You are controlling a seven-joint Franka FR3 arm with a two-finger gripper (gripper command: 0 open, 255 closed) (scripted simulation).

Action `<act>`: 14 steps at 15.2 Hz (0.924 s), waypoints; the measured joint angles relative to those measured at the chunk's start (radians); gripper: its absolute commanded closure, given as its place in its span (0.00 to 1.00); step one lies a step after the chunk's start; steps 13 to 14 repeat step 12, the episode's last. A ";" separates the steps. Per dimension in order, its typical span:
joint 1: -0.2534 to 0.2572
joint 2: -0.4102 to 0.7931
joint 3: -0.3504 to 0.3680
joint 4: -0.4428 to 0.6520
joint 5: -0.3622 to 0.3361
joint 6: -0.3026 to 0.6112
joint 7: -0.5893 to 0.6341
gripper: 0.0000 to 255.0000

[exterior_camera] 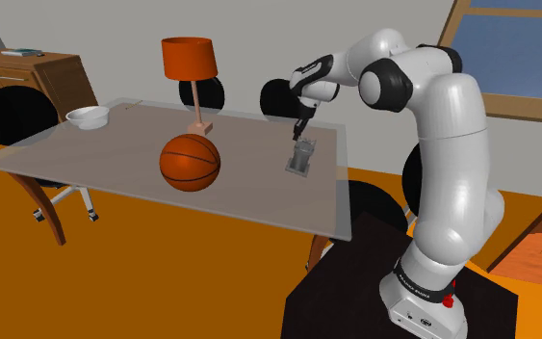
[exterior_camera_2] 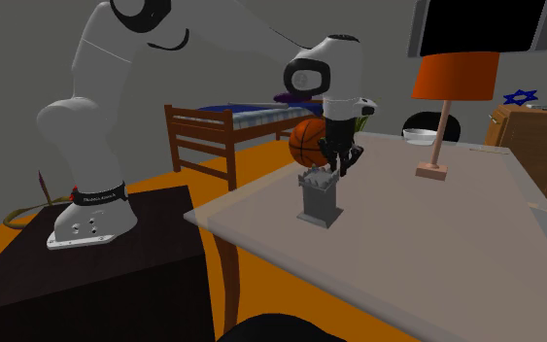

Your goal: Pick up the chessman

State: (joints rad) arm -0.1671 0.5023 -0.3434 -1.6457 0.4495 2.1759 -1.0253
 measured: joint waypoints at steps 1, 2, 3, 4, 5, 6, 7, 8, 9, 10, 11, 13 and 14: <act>0.000 -0.006 -0.002 0.009 -0.005 -0.014 0.005 1.00; 0.001 -0.010 -0.004 0.013 -0.008 -0.022 0.008 1.00; 0.001 -0.018 -0.006 0.014 -0.012 -0.031 0.011 1.00; 0.003 -0.026 -0.009 0.017 -0.017 -0.041 0.016 1.00; 0.003 -0.031 -0.010 0.021 -0.019 -0.048 0.018 1.00; 0.005 -0.037 -0.012 0.025 -0.024 -0.058 0.023 1.00; 0.005 -0.043 -0.014 0.032 -0.028 -0.071 0.028 1.00; 0.004 -0.044 -0.015 0.044 -0.030 -0.082 0.031 1.00; 0.006 -0.051 -0.017 0.047 -0.035 -0.092 0.036 1.00; 0.006 -0.056 -0.018 0.053 -0.038 -0.102 0.039 1.00; 0.007 -0.060 -0.020 0.060 -0.041 -0.112 0.044 1.00; 0.007 -0.063 -0.020 0.064 -0.043 -0.118 0.045 1.00; 0.007 -0.063 -0.020 0.064 -0.043 -0.118 0.045 1.00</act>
